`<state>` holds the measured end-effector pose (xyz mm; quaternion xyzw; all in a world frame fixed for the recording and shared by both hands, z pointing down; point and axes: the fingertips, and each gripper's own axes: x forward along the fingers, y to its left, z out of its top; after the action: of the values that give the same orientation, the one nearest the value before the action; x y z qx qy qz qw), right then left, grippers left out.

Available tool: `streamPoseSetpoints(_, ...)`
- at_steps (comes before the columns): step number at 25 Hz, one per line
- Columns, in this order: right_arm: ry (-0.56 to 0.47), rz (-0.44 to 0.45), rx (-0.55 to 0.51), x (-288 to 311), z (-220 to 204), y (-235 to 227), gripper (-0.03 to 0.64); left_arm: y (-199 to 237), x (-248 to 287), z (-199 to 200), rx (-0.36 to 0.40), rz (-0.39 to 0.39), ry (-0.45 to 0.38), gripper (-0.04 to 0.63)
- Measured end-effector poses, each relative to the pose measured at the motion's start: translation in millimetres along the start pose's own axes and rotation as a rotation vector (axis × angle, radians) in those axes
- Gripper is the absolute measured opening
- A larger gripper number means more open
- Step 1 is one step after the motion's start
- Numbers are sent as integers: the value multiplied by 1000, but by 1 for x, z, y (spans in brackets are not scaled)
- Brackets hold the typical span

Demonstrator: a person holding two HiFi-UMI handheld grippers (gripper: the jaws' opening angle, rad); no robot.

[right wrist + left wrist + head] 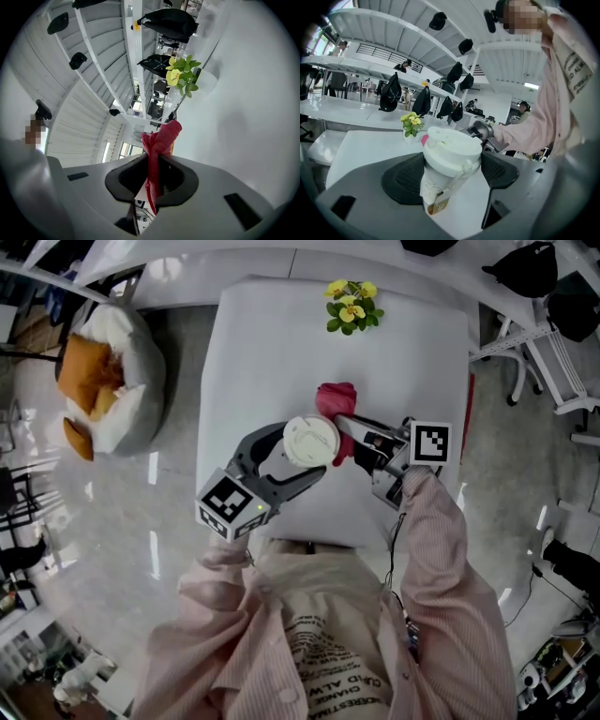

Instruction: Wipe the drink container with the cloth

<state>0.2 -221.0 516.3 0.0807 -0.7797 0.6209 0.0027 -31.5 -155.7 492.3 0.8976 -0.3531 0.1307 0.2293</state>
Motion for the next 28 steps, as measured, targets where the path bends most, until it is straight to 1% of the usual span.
streamPoseSetpoints(2,13,1,10,1,-1,-4,49,0,0,-1,1,-1,3,379)
streamPoseSetpoints(7,64,46,30,6,-2,-11,49,1,0,-2,-1,3,9,379)
streamPoseSetpoints(14,119,35,47,13,-6,-28,49,0,1,-1,3,-1,3,379)
streamPoseSetpoints(22,162,-14,65,18,-12,-54,49,0,0,-1,-10,1,9,379)
streamPoseSetpoints(26,193,-71,52,19,-16,-72,49,-1,1,1,-18,1,3,379)
streamPoseSetpoints(28,197,-77,71,21,-18,-75,49,-1,1,2,-22,2,3,379)
